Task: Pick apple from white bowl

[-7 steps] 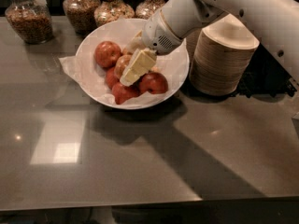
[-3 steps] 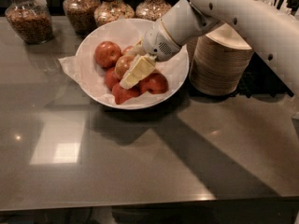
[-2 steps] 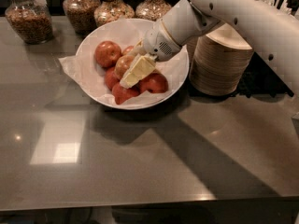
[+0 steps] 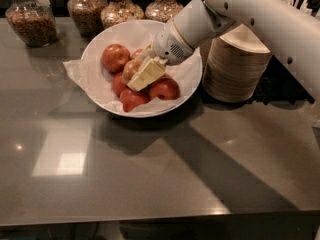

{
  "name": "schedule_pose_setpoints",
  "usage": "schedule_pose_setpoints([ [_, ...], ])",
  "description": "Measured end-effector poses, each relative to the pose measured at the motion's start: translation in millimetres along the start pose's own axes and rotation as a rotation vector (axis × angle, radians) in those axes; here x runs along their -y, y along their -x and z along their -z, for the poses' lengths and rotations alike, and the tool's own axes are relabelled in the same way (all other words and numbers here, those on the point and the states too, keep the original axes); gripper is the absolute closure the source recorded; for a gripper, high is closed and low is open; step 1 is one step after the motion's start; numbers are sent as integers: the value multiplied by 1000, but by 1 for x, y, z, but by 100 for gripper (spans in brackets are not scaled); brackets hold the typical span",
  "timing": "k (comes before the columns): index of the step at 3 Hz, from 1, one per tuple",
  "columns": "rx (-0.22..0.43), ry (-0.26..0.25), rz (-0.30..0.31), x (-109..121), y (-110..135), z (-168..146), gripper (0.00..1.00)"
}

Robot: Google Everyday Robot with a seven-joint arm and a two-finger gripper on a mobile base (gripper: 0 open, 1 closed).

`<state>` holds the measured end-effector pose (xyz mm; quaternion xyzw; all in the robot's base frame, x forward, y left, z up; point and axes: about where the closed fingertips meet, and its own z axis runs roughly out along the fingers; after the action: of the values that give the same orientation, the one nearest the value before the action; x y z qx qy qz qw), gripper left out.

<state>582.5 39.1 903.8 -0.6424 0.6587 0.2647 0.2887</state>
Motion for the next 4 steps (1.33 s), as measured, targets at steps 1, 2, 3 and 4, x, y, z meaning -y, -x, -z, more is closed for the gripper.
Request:
schedule_pose_setpoints([
  [1, 0, -21, 9, -2, 0, 8, 100],
  [2, 63, -40, 28, -4, 6, 26, 100],
  [3, 173, -43, 63, -13, 20, 60, 100],
  [4, 269, -16, 100, -26, 38, 82, 100],
])
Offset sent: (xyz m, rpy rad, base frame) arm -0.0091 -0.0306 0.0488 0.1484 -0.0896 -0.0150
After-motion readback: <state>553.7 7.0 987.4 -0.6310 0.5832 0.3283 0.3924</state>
